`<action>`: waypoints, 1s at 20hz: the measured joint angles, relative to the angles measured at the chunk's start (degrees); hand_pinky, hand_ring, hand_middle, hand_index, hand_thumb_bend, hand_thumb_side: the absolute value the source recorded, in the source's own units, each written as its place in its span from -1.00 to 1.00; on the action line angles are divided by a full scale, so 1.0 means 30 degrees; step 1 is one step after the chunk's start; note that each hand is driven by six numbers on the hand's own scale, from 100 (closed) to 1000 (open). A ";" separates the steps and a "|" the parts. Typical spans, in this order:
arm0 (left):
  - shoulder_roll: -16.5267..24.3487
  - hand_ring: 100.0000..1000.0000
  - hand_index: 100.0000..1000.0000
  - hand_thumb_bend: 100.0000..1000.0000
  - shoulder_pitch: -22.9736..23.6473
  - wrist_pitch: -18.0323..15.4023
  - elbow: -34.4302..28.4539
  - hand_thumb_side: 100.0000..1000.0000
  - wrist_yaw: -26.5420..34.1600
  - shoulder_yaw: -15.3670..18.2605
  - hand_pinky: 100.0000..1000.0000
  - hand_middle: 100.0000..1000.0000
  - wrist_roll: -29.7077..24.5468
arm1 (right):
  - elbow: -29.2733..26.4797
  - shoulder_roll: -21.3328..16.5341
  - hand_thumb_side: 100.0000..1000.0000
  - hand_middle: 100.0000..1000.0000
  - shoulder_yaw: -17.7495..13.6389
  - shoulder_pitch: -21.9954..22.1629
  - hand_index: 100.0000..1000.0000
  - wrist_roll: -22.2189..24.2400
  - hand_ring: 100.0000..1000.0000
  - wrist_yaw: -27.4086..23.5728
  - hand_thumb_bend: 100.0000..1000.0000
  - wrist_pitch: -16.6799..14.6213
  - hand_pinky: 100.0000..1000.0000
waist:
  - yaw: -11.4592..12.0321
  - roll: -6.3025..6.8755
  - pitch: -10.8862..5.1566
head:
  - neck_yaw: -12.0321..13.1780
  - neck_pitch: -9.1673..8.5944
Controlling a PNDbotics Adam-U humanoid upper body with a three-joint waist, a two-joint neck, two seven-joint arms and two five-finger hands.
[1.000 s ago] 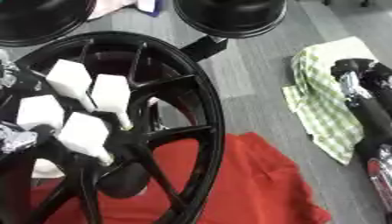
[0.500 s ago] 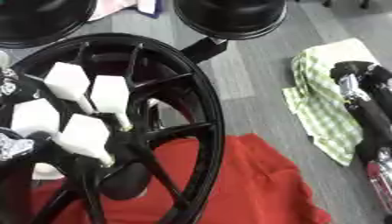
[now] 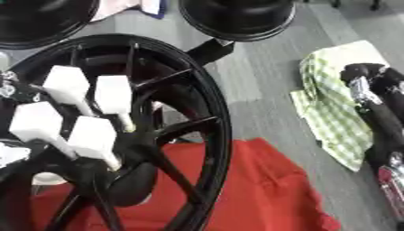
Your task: Pull the pin out of the wheel hub.
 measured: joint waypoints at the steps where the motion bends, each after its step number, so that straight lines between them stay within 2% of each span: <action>1: -0.0006 -0.34 -0.24 -1.00 -0.0021 -0.0002 0.0000 -0.37 0.0137 0.0106 0.01 -0.48 0.0111 | 0.0000 0.0000 -0.19 0.00 0.0000 0.0001 0.22 -0.0003 0.51 -0.0002 -1.00 -0.0001 0.67 | 0.0000 0.0000 -0.0002 | -0.0007 0.0000; 4: -0.0173 -0.39 -0.28 -1.00 -0.0220 -0.0052 -0.0004 -0.33 0.0715 0.0550 -0.01 -0.54 0.0513 | 0.0000 0.0000 -0.19 0.00 -0.0007 0.0004 0.22 -0.0031 0.51 -0.0006 -1.00 -0.0018 0.67 | 0.0022 -0.0003 -0.0011 | -0.0038 0.0000; 7: -0.0367 -0.43 -0.31 -1.00 -0.0404 0.0018 0.0000 -0.32 0.1333 0.1452 -0.02 -0.58 0.1144 | 0.0000 0.0000 -0.19 0.00 -0.0057 0.0016 0.22 -0.0064 0.51 -0.0009 -1.00 -0.0025 0.67 | 0.0106 -0.0020 -0.0071 | -0.0135 0.0002; 16: -0.0611 -0.52 -0.36 -1.00 -0.0472 0.0833 0.0001 -0.32 0.3724 0.4781 -0.06 -0.66 0.3534 | 0.0000 0.0000 -0.20 0.00 -0.0215 0.0176 0.22 -0.0151 0.51 -0.0016 -1.00 -0.0081 0.67 | 0.0401 -0.0164 -0.0204 | -0.0371 0.0024; 20: -0.0426 -0.54 -0.38 -1.00 0.0287 0.1571 0.0001 -0.30 0.4835 0.6664 -0.07 -0.69 0.5434 | 0.0000 0.0000 -0.22 0.00 -0.0355 0.0191 0.22 -0.0291 0.51 -0.0016 -1.00 -0.0150 0.67 | 0.0629 -0.0269 -0.0205 | -0.0503 0.0155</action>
